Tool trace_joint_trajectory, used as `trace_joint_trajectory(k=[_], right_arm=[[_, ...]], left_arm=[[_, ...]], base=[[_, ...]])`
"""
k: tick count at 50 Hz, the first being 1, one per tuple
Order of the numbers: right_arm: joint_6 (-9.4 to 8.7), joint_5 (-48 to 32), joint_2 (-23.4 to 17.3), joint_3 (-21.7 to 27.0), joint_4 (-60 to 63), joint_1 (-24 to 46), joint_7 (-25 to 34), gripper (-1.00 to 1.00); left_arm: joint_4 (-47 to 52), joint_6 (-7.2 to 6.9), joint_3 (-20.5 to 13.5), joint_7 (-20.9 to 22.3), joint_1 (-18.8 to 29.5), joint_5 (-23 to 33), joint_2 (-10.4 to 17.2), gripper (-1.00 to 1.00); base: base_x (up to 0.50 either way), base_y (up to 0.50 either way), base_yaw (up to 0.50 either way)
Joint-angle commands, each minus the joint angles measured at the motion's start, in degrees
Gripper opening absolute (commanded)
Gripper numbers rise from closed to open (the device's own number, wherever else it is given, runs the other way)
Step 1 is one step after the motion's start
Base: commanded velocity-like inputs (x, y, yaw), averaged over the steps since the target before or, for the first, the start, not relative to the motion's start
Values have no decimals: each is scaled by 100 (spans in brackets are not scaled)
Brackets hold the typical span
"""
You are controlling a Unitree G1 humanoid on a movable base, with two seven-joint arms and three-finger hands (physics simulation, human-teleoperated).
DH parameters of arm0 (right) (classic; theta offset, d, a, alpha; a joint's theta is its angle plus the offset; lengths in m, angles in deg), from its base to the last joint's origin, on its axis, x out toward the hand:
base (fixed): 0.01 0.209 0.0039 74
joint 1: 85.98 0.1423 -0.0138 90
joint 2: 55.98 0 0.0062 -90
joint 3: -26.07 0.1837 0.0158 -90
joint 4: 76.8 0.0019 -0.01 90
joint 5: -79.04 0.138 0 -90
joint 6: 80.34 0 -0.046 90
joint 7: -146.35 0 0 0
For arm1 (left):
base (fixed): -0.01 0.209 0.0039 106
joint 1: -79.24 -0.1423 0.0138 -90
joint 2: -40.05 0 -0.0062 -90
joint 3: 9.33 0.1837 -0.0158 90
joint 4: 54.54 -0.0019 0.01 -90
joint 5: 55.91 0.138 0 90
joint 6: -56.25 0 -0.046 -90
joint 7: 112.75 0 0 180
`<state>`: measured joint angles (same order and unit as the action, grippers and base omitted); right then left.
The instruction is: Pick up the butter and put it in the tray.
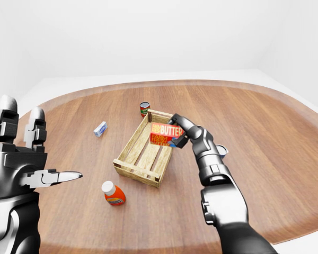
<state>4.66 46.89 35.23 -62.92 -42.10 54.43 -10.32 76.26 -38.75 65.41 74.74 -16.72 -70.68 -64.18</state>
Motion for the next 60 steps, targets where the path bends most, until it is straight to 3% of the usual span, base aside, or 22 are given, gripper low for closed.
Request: trace_joint_trajectory(k=[1,14,31,60], right_arm=[[0,323,315,-27,-1108,689,-522,-100],[0,150,756,-113,-1778,1194,-645,-100],[0,-33,1139,-62,-2102,1105,-949,-100],[0,-234,1373,144,-2274,893,-1864,-100]], left_arm=[[-17,0,-38,-8,27,-22,12,100],[-20,0,-28,-12,31,-25,15,100],[-46,0,-90,-22,81,-77,46,100],[17,0,-80,-12,52,-95,41,100]], base=[[0,0,0],[0,0,0],[0,0,0],[0,0,0]])
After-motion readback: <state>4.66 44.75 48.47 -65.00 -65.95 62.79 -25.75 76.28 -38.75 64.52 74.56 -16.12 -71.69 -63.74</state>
